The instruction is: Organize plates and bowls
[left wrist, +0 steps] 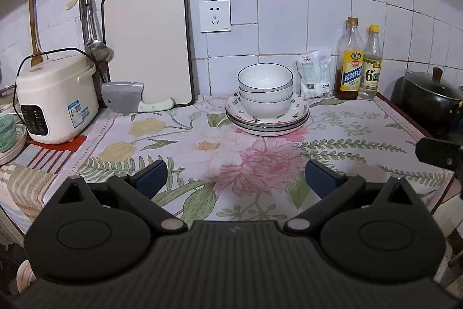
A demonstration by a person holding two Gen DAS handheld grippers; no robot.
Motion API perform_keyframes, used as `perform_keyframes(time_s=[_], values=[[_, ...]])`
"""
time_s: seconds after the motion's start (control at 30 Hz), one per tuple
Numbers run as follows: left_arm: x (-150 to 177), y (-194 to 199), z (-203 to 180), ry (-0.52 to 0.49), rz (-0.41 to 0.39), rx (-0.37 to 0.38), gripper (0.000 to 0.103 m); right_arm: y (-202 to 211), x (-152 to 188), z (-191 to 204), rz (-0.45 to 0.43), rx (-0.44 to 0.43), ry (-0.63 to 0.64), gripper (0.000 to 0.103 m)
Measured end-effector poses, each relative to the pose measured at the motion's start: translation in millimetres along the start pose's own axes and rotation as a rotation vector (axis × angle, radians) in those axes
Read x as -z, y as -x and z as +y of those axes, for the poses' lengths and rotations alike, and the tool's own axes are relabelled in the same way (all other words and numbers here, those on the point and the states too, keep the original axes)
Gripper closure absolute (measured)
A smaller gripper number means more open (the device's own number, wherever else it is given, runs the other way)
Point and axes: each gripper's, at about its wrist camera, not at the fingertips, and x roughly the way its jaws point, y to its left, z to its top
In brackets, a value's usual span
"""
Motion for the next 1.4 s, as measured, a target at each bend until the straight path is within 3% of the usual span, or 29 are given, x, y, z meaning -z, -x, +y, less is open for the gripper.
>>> perform_keyframes(time_s=[0.6,1.0,1.4], values=[[13.4,-2.7,5.6,0.029,0.008,-0.047,0.000,-6.7,19.2,11.5,-0.003,0.095,0.005,0.000],[14.3,2.7,5.0,0.044,-0.005,-0.073,0.000,7.7,19.7,16.4,-0.015,0.110,0.015,0.000],[19.2,9.1,-2.5,0.027,-0.018,-0.060,0.000,9.4,22.7,18.9,-0.020,0.140,0.023,0.000]])
